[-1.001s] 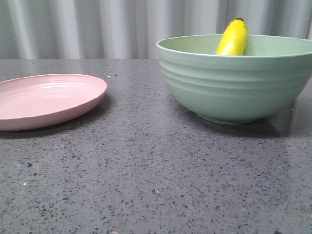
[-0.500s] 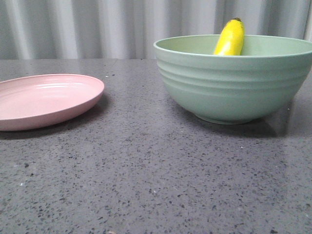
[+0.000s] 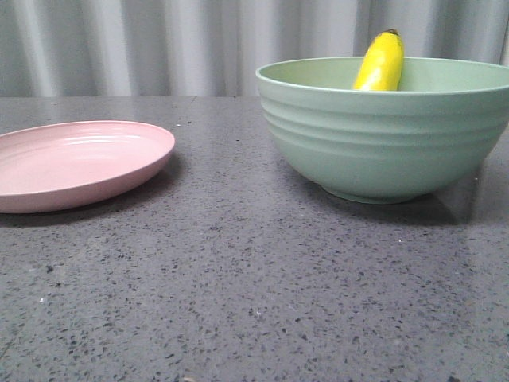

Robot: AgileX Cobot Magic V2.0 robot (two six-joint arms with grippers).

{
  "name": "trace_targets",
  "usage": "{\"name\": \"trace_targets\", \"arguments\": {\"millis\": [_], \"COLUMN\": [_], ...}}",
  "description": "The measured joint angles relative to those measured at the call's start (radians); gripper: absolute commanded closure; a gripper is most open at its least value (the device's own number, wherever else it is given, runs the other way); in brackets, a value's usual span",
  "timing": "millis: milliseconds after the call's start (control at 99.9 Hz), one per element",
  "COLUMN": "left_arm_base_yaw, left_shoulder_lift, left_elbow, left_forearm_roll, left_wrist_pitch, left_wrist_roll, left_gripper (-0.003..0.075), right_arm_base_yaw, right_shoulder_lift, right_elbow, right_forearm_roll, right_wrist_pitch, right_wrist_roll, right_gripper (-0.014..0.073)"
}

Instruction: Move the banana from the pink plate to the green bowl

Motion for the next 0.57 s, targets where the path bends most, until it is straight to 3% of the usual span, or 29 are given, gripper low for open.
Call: {"name": "trace_targets", "arguments": {"millis": [570], "left_arm_base_yaw": [0.0], "left_shoulder_lift": [0.0], "left_elbow": [0.0], "left_forearm_roll": [0.0], "left_wrist_pitch": [0.0], "left_wrist_roll": [0.0], "left_gripper": [0.0741], "right_arm_base_yaw": [0.0], "right_shoulder_lift": [0.0], "right_elbow": [0.0], "right_forearm_roll": [-0.002], "right_wrist_pitch": [0.054], "right_wrist_roll": [0.0], "right_gripper": [0.0657]}}
